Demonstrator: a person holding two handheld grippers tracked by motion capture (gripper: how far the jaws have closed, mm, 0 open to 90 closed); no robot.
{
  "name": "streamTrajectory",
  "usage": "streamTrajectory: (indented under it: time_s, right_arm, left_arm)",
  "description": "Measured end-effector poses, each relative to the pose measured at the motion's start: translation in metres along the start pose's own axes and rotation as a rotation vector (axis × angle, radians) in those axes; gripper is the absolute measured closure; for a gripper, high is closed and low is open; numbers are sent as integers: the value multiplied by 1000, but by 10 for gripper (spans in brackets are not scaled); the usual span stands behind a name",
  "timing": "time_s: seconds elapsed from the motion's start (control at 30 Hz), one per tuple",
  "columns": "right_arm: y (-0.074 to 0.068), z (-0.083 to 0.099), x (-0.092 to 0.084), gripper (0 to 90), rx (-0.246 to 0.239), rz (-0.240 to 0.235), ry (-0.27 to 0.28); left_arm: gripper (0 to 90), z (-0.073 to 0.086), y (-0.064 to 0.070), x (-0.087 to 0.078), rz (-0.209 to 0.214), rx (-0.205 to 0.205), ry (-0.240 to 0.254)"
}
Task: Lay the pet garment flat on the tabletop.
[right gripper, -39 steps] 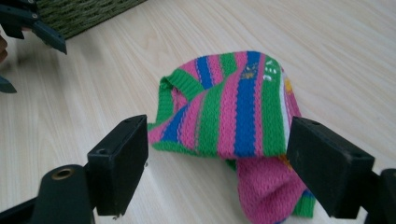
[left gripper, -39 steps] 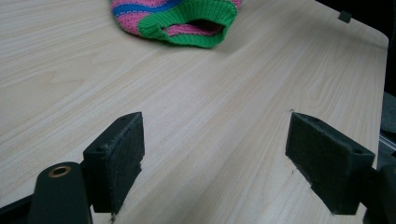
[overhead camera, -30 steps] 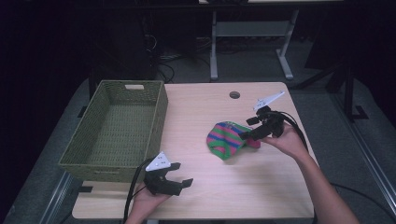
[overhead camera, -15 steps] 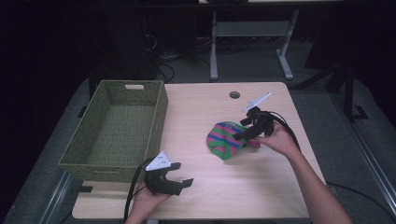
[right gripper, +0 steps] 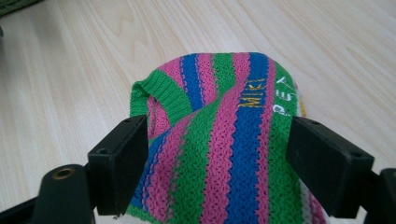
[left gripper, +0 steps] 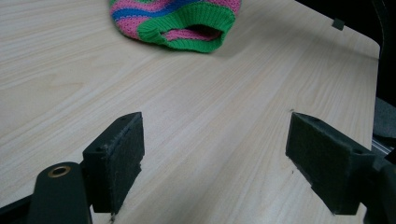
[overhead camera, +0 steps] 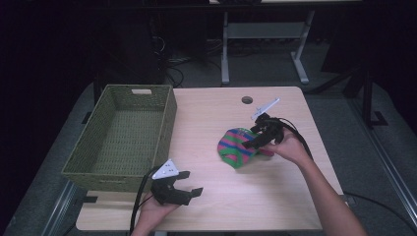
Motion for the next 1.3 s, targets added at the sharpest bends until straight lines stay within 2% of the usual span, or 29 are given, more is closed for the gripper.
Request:
streamTrajectory:
  time_s: [0.1, 0.33, 0.8, 1.3]
  right_arm:
    - [1, 0, 3, 207, -11, 4, -7]
    - [8, 1, 10, 208, 12, 2, -17]
    - [15, 5, 26, 208, 26, -9, -51]
    - [22, 11, 43, 218, 50, 10, -80]
  left_arm:
    - [192, 0, 0, 1, 1, 4, -5]
    - [192, 0, 0, 0, 2, 1, 1]
    - [192, 0, -1, -1, 7, -7, 9]
    - [192, -1, 1, 0, 19, -12, 12]
Point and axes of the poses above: each handheld gripper's, and its own axes: x roughly forward along the jaws, z roughly out of its underside, y roughly to its right, the point moved 6 cm from there along x, roughly forward along the jaws, and after that the axes turned 9 degrees about -y, right-handed, at the moved point
